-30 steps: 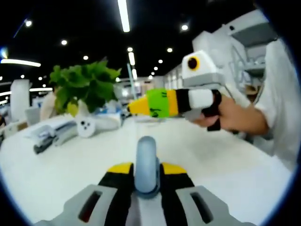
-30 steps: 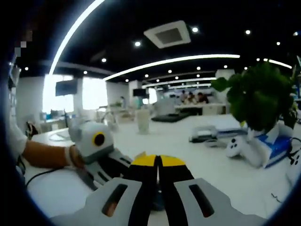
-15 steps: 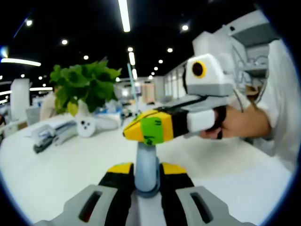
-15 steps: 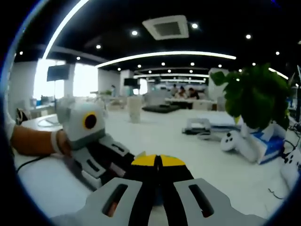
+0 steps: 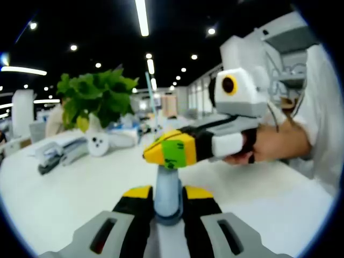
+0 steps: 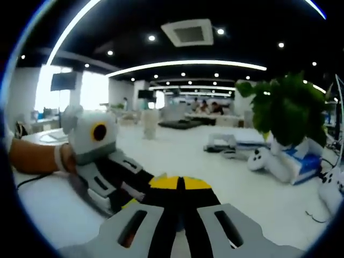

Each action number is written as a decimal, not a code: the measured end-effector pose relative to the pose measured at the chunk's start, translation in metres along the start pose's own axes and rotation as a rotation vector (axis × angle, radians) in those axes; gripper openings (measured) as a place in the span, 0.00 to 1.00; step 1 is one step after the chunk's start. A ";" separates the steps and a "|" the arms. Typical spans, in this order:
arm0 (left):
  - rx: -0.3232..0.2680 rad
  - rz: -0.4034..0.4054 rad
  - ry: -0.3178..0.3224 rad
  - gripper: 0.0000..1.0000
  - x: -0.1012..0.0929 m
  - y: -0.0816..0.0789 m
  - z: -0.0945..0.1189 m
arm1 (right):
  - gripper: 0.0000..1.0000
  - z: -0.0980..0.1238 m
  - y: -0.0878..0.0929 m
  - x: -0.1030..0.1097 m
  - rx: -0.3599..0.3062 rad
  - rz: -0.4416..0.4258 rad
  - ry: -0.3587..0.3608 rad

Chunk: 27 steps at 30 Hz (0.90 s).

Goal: Pick up the paper insert the paper into the punch align the paper edges press the punch to punch holes

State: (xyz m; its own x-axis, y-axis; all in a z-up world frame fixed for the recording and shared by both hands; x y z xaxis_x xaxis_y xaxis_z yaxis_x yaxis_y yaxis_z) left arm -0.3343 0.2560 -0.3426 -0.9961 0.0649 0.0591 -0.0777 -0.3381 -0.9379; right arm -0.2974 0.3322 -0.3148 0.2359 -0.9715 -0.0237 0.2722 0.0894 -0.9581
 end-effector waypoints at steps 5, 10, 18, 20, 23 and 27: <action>0.004 -0.008 0.002 0.24 -0.001 0.000 -0.001 | 0.02 -0.001 0.016 -0.006 0.050 -0.052 -0.011; 0.007 -0.004 0.002 0.24 0.000 0.001 -0.001 | 0.01 -0.002 0.019 -0.006 0.061 -0.092 -0.022; 0.008 -0.003 0.002 0.24 -0.001 0.001 -0.002 | 0.02 -0.001 0.017 -0.005 0.041 -0.057 -0.018; 0.008 -0.002 0.002 0.24 -0.001 0.001 -0.002 | 0.02 -0.001 0.016 -0.005 0.037 -0.051 -0.017; 0.007 0.000 0.002 0.24 0.000 0.000 -0.002 | 0.03 0.001 0.008 -0.003 -0.014 -0.016 -0.020; 0.013 0.004 -0.002 0.24 0.001 0.001 -0.002 | 0.03 -0.002 -0.008 0.001 -0.017 -0.035 -0.035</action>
Point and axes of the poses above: the point that each gripper's makers call its tool centre point, and the gripper's own axes: z roughly backward along the fingers, x roughly to its left, y roughly out of its underside, the point moved 6 cm from there along z, roughly backward along the fingers, and after that the axes turned 8 degrees about x, right-handed, at the moved point
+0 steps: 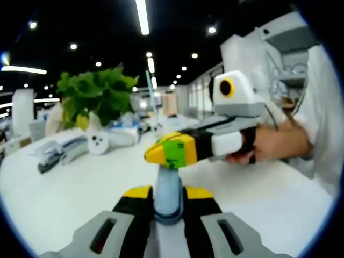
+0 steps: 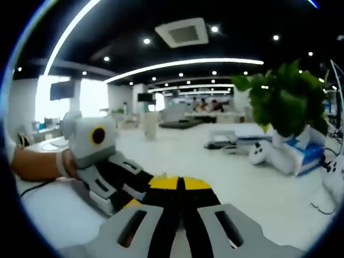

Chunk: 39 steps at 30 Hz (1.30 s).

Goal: Pick up the paper insert the paper into the punch align the paper edges press the punch to punch holes

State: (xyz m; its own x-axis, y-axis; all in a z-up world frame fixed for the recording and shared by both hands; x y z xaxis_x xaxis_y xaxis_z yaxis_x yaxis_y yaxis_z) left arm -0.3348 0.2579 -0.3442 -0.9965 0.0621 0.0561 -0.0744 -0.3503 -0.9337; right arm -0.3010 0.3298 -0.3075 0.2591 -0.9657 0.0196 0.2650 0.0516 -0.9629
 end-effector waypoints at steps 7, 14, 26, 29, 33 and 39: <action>-0.001 0.009 -0.002 0.24 0.001 -0.001 -0.001 | 0.05 0.013 -0.020 -0.001 -0.070 0.131 -0.026; -0.017 0.047 -0.002 0.34 0.002 -0.003 -0.001 | 0.21 0.030 -0.020 -0.022 -0.039 0.209 -0.050; -0.038 0.056 0.003 0.43 0.001 -0.006 0.001 | 0.38 0.039 0.027 -0.045 0.110 0.237 -0.169; -0.037 0.054 0.001 0.44 0.001 -0.006 0.001 | 0.38 0.035 0.035 -0.039 0.113 0.249 -0.241; -0.042 0.057 -0.003 0.47 0.002 -0.006 0.002 | 0.39 0.033 0.042 -0.033 0.091 0.242 -0.300; -0.055 0.061 -0.004 0.50 0.002 -0.008 0.003 | 0.40 0.037 0.041 -0.032 0.041 0.217 -0.332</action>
Point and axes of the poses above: the point that each gripper's makers call its tool centre point, and the gripper's own axes: z roughly backward along the fingers, x roughly to its left, y roughly out of its underside, the point moved 6 cm from there along z, roughly backward along the fingers, and after that the axes turned 8 degrees about x, right-handed, at the moved point
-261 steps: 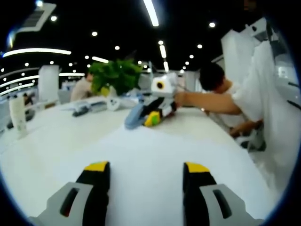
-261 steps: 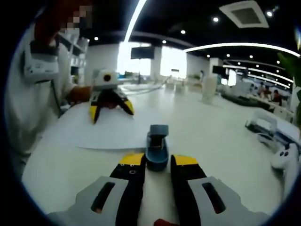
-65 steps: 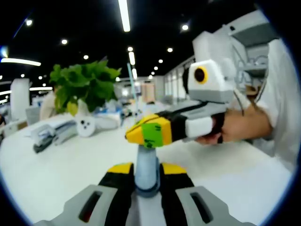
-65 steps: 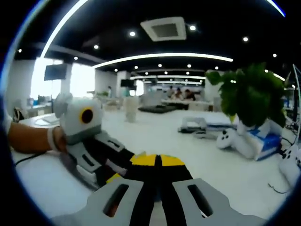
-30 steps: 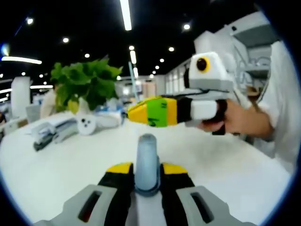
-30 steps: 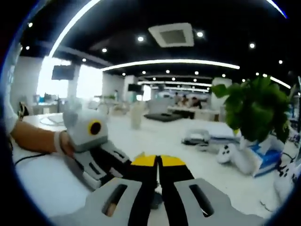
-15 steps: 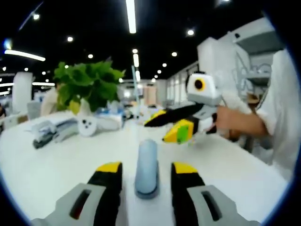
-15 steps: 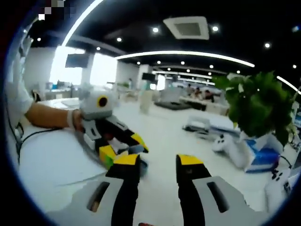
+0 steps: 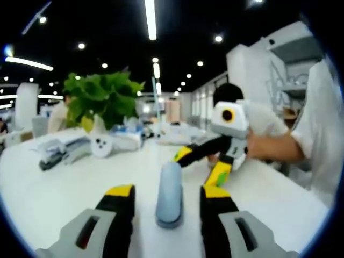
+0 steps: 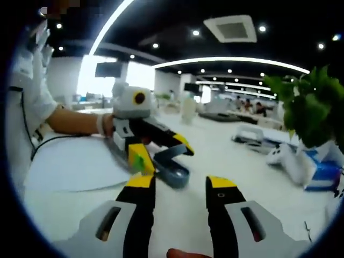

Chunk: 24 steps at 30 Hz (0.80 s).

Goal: Pick up the paper insert the paper into the punch align the paper edges press the punch to punch holes

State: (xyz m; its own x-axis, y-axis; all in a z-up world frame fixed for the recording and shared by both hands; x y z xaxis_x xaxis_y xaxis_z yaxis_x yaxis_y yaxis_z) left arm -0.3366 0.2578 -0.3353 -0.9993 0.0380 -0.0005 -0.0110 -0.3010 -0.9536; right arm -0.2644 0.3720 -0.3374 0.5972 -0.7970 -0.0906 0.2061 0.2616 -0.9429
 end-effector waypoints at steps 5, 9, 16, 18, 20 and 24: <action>-0.008 0.006 -0.004 0.53 0.000 -0.003 0.000 | 0.40 0.000 0.000 -0.003 -0.021 -0.020 0.008; -0.013 -0.016 -0.014 0.53 -0.001 -0.006 0.001 | 0.40 0.000 -0.001 -0.002 -0.028 -0.026 0.004; -0.023 -0.032 -0.029 0.55 -0.002 -0.019 0.006 | 0.39 0.000 -0.001 0.001 -0.034 -0.037 -0.012; -0.039 -0.032 -0.046 0.55 0.001 -0.027 0.012 | 0.39 -0.001 -0.001 0.001 -0.033 -0.038 -0.011; -0.046 -0.028 -0.061 0.56 0.003 -0.035 0.019 | 0.39 -0.001 -0.001 0.001 -0.031 -0.043 -0.014; -0.018 -0.046 -0.081 0.56 -0.005 -0.036 0.039 | 0.39 -0.001 -0.001 0.002 -0.030 -0.040 -0.021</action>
Point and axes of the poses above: the point that each gripper's makers call its tool centre point, and the gripper's own axes: z roughly backward along the fingers, x roughly to its left, y roughly out of its underside, the point moved 6 cm from there along z, roughly backward along the fingers, and after that the axes turned 8 degrees about x, right-handed, at the moved point
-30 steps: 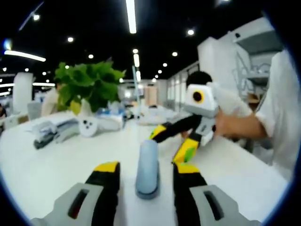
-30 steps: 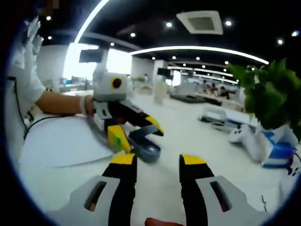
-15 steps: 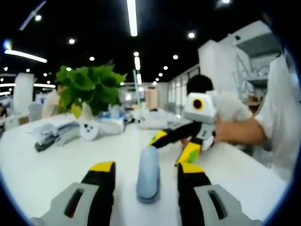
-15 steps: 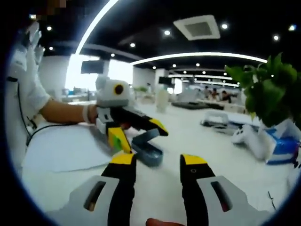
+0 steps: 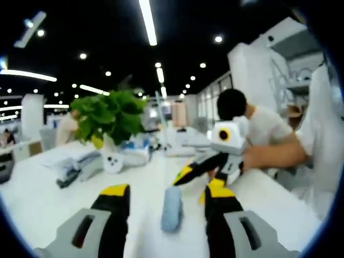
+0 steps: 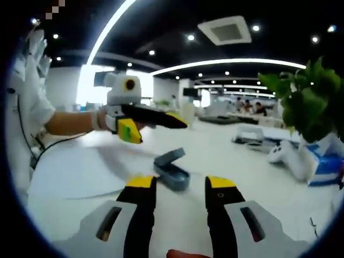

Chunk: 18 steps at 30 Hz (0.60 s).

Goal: Pick up the paper insert the paper into the punch align the paper edges press the punch to punch holes

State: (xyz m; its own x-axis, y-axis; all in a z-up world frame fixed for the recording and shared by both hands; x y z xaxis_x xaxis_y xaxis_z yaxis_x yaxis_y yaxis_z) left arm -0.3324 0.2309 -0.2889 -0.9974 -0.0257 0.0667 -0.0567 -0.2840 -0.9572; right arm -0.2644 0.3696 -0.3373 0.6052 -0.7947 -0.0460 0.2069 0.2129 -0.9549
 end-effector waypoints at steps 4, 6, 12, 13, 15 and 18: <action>0.038 0.011 0.012 0.57 -0.025 0.018 0.029 | 0.39 0.000 -0.002 0.003 -0.010 0.014 -0.010; 0.058 0.025 0.019 0.57 -0.042 0.031 0.049 | 0.39 0.000 -0.002 0.003 -0.014 0.015 -0.014; 0.117 0.039 -0.025 0.56 -0.073 0.064 0.093 | 0.38 -0.001 -0.003 0.006 -0.011 0.028 -0.023; 0.128 0.035 -0.035 0.56 -0.076 0.068 0.096 | 0.38 -0.001 -0.003 0.007 -0.009 0.029 -0.026; 0.148 0.023 -0.042 0.56 -0.081 0.074 0.099 | 0.38 -0.001 -0.002 0.007 -0.008 0.029 -0.027; 0.155 0.027 -0.044 0.55 -0.083 0.081 0.101 | 0.38 0.000 -0.003 0.006 -0.014 0.014 -0.029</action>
State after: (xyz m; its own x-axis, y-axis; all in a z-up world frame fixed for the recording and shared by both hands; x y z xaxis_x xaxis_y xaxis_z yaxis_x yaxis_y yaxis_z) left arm -0.2503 0.1133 -0.3438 -0.9955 -0.0763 0.0567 -0.0187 -0.4272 -0.9040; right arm -0.2617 0.3642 -0.3349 0.6305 -0.7745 -0.0511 0.1873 0.2157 -0.9583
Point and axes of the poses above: the point that each gripper's makers call its tool centre point, and the gripper's own axes: z roughly backward along the fingers, x roughly to its left, y roughly out of its underside, the point moved 6 cm from there along z, roughly backward along the fingers, and after that the axes turned 8 degrees about x, right-handed, at the moved point
